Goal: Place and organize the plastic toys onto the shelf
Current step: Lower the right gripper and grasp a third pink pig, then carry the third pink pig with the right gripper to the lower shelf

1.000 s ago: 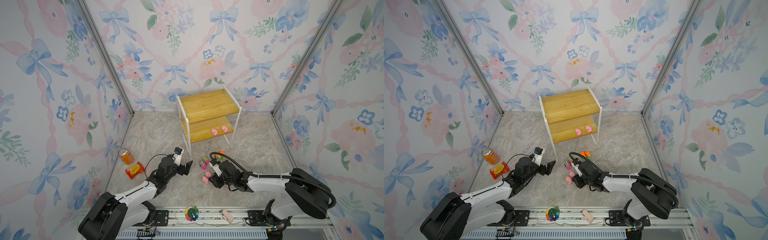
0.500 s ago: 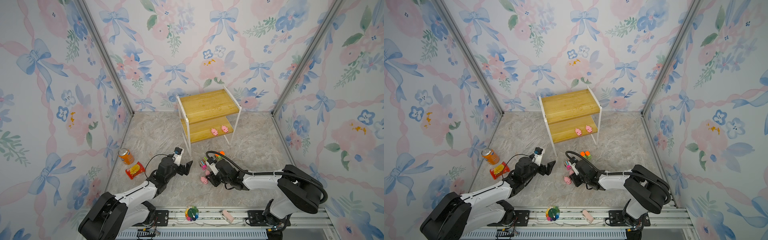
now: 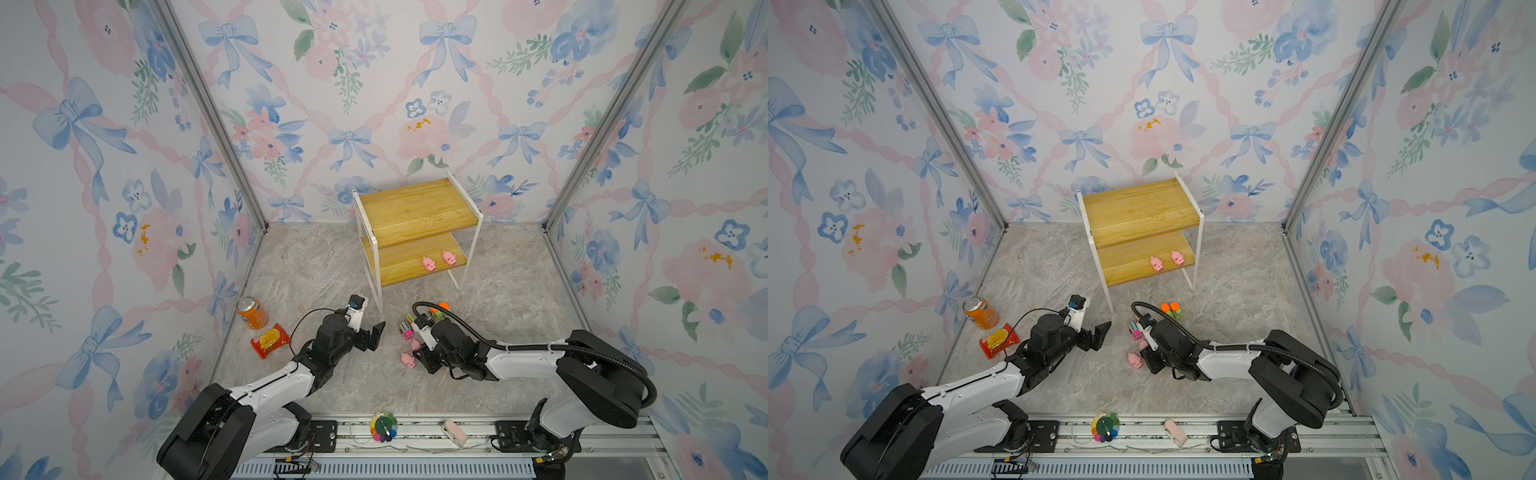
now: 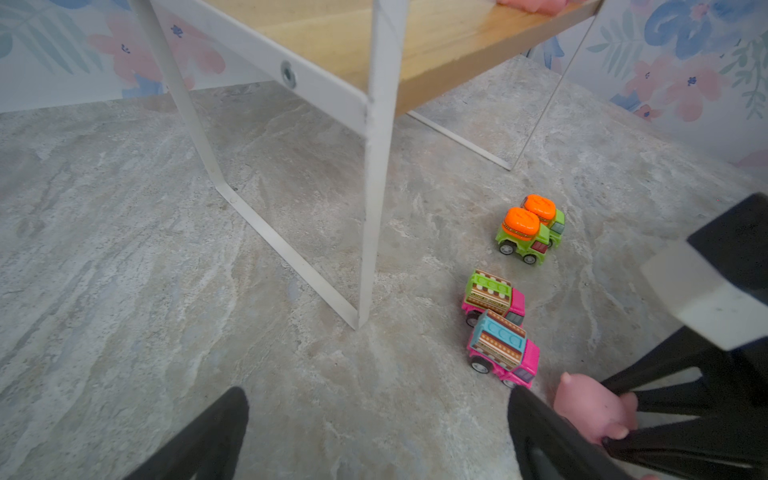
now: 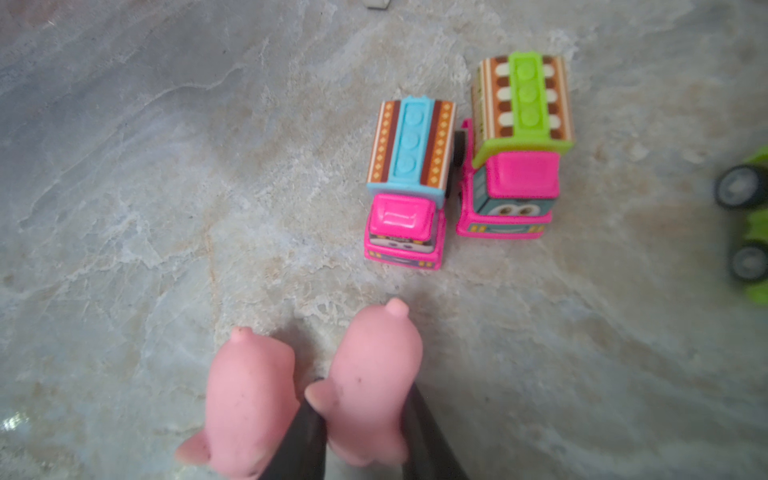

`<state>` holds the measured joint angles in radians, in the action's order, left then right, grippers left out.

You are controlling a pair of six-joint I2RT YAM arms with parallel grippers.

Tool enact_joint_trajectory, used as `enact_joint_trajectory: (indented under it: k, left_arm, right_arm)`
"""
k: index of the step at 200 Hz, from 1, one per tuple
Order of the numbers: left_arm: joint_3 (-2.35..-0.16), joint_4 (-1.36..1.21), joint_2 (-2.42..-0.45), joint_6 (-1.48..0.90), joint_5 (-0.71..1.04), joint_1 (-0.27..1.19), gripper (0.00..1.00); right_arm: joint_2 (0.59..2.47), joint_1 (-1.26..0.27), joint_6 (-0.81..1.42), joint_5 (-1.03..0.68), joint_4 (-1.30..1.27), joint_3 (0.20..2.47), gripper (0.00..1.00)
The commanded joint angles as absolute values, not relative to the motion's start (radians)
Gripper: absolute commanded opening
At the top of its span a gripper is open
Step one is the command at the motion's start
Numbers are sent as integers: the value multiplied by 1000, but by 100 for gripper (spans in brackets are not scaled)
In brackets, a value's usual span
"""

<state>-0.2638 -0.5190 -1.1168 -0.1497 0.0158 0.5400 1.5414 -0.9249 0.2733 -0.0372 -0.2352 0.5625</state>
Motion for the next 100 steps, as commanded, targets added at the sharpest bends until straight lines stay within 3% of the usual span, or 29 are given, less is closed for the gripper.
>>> enact_joint_trajectory:
  k: [1, 100]
  left_arm:
    - [-267, -531, -1118, -140, 8, 534, 98]
    - [-266, -530, -1120, -141, 14, 534, 98]
  right_arm:
    - [1497, -929, 282, -35, -180, 554, 29]
    - [1201, -816, 176, -102, -25, 666, 29]
